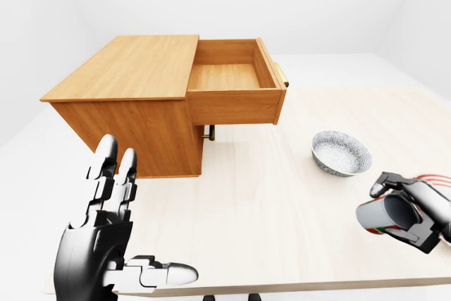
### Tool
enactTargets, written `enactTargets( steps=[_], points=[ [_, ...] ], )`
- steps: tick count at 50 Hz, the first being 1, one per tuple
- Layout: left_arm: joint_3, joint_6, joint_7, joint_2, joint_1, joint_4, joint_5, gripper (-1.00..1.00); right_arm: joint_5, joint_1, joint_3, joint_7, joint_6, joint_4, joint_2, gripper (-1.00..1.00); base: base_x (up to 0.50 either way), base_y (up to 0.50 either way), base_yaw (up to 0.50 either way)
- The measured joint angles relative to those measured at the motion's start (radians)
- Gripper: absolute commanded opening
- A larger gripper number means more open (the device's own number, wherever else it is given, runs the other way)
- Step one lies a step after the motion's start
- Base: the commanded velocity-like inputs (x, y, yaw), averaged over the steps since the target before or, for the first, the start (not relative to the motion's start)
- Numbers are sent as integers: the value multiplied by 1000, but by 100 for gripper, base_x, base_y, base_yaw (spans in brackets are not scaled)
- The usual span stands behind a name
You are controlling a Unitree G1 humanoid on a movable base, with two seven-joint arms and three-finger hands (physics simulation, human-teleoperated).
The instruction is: Put the ketchup in the top drawer of the cabinet.
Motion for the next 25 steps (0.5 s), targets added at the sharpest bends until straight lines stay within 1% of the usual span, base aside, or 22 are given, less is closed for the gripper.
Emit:
enactTargets(
  steps=[4,8,15,25],
  points=[
    [2,0,-1,0,1,0,-4,100,-59,-33,18,0,0,-166,9,-100,0,0,0],
    [8,0,-5,-2,2,0,-9,100,-134,-83,65,0,0,-343,11,-100,0,0,0],
    [17,0,-14,-8,3,0,-14,100,-284,-207,201,0,0,-622,5,-100,0,0,0],
    [29,0,-25,-17,0,0,-21,100,-473,-387,394,0,0,-915,8,-100,0,0,0]
  ],
)
